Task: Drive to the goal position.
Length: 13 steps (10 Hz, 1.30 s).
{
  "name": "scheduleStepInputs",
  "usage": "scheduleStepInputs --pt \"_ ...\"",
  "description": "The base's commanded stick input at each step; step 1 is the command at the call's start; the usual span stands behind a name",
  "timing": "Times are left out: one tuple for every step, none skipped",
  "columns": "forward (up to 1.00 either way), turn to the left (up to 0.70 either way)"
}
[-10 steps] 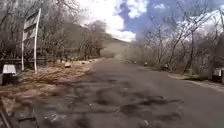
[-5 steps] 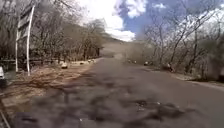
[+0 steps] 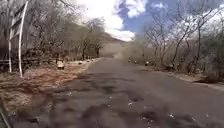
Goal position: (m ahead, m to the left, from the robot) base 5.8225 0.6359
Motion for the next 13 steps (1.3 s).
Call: scheduleStepInputs --pt "0.7 0.01" --pt "0.7 0.02" --pt "0.7 0.2" --pt "0.7 0.23" --pt "0.7 0.0" --pt "0.7 0.0" --pt "0.7 0.0" --pt "0.7 0.0" --pt "0.7 0.0" --pt "0.7 0.0" --pt "0.7 0.0" --pt "0.7 0.0" --pt "0.7 0.0"
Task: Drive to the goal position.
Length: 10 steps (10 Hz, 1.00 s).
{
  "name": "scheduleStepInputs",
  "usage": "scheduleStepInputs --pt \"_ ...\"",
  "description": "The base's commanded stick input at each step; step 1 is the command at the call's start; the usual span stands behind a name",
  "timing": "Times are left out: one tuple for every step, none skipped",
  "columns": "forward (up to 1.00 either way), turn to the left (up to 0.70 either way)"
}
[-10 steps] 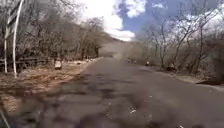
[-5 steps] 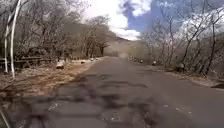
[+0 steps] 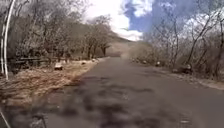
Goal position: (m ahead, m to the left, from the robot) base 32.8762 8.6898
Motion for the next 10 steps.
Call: scheduleStepInputs --pt "0.7 0.0" --pt "0.7 0.0" --pt "0.7 0.0" --pt "0.7 0.0" --pt "0.7 0.0" --pt "0.7 0.0" --pt "0.7 0.0" --pt "0.7 0.0" --pt "0.7 0.0" --pt "0.7 0.0"
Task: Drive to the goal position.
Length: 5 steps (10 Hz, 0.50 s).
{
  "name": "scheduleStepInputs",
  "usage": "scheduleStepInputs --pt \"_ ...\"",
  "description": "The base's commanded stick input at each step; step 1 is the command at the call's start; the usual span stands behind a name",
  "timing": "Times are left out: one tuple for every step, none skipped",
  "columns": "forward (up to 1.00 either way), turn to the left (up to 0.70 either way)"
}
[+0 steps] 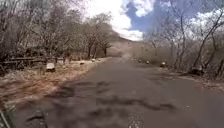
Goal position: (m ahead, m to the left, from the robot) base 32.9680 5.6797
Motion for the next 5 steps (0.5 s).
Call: scheduleStepInputs --pt "0.7 0.0" --pt "0.7 0.0" --pt "0.7 0.0" --pt "0.7 0.0" --pt "0.7 0.0"
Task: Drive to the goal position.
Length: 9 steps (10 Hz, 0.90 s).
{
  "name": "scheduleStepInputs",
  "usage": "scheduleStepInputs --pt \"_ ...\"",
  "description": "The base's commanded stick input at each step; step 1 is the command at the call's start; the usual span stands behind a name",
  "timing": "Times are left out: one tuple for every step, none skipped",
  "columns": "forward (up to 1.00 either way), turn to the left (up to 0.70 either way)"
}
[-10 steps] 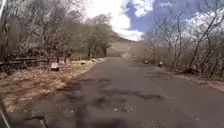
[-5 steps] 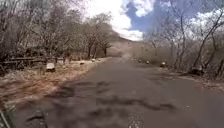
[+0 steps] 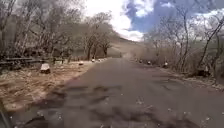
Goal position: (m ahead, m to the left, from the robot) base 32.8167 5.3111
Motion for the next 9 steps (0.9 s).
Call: scheduleStepInputs --pt "0.7 0.0" --pt "0.7 0.0" --pt "0.7 0.0" --pt "0.7 0.0" --pt "0.7 0.0" --pt "0.7 0.0" --pt "0.7 0.0" --pt "0.7 0.0" --pt "0.7 0.0"
